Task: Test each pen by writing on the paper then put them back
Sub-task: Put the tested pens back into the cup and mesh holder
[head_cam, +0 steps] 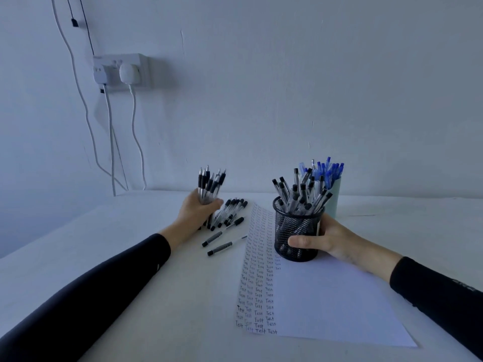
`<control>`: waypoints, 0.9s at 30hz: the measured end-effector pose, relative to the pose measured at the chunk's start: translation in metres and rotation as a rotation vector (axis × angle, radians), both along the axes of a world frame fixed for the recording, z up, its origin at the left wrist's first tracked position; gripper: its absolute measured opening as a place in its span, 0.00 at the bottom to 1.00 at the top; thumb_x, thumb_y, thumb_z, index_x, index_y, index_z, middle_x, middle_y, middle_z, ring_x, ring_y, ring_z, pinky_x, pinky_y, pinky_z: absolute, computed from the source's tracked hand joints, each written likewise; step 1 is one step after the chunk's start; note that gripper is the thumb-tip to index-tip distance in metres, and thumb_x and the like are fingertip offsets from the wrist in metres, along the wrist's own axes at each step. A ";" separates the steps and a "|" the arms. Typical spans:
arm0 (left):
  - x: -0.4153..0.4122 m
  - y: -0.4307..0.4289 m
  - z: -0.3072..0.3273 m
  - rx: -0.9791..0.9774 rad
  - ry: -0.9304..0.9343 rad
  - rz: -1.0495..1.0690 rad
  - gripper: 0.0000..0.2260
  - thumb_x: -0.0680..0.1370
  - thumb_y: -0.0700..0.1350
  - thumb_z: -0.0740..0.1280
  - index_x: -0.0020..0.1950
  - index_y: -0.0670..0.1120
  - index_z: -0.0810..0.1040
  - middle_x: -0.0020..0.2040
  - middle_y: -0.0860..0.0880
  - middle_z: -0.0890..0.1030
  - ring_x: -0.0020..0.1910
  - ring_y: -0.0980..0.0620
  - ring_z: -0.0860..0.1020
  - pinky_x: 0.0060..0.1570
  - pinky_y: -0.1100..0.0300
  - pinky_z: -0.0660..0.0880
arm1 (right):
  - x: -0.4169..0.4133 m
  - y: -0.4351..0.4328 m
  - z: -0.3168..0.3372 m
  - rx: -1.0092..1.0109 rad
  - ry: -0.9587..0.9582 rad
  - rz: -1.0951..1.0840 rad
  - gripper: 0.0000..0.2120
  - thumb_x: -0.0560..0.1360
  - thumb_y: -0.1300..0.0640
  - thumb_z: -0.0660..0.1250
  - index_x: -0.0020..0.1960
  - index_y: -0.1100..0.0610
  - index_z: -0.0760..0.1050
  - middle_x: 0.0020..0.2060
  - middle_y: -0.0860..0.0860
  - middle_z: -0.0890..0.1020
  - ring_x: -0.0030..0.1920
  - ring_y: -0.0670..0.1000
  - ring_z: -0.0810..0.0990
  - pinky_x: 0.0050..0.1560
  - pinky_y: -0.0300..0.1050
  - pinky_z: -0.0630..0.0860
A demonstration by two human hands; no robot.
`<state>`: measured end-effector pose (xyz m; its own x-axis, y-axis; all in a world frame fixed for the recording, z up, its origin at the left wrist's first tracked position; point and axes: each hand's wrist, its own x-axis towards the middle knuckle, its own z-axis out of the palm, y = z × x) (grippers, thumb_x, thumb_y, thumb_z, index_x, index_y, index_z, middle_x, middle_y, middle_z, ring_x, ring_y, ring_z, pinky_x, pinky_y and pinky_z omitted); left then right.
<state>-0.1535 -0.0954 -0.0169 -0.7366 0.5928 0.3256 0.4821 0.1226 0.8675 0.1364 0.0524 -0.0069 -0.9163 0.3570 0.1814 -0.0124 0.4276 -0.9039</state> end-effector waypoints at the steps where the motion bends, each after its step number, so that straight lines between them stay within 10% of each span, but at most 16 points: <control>1: -0.003 -0.002 -0.002 -0.090 0.009 0.002 0.14 0.74 0.50 0.72 0.50 0.41 0.77 0.42 0.40 0.82 0.35 0.51 0.75 0.39 0.55 0.73 | 0.000 0.000 0.000 -0.002 -0.002 0.001 0.37 0.64 0.45 0.79 0.69 0.47 0.69 0.60 0.45 0.82 0.63 0.46 0.79 0.67 0.50 0.72; 8: 0.010 -0.015 0.062 -0.134 0.151 -0.223 0.07 0.80 0.44 0.65 0.53 0.41 0.72 0.38 0.47 0.80 0.39 0.48 0.78 0.39 0.50 0.75 | 0.002 -0.004 0.001 -0.001 -0.014 -0.023 0.32 0.68 0.52 0.78 0.68 0.44 0.68 0.58 0.39 0.82 0.60 0.40 0.79 0.63 0.40 0.74; 15: 0.085 -0.017 0.171 -1.026 0.476 -0.752 0.05 0.79 0.45 0.67 0.47 0.45 0.75 0.35 0.52 0.80 0.35 0.54 0.77 0.44 0.58 0.77 | 0.004 -0.005 0.004 0.001 -0.029 -0.013 0.29 0.70 0.55 0.76 0.67 0.46 0.69 0.57 0.41 0.82 0.59 0.40 0.80 0.56 0.36 0.76; 27: 0.124 0.016 0.189 -1.515 0.946 -0.400 0.11 0.76 0.54 0.68 0.52 0.49 0.78 0.37 0.58 0.79 0.32 0.61 0.74 0.47 0.60 0.72 | 0.003 -0.008 0.011 0.006 0.106 -0.124 0.49 0.63 0.49 0.82 0.74 0.40 0.54 0.64 0.40 0.76 0.63 0.37 0.75 0.72 0.49 0.67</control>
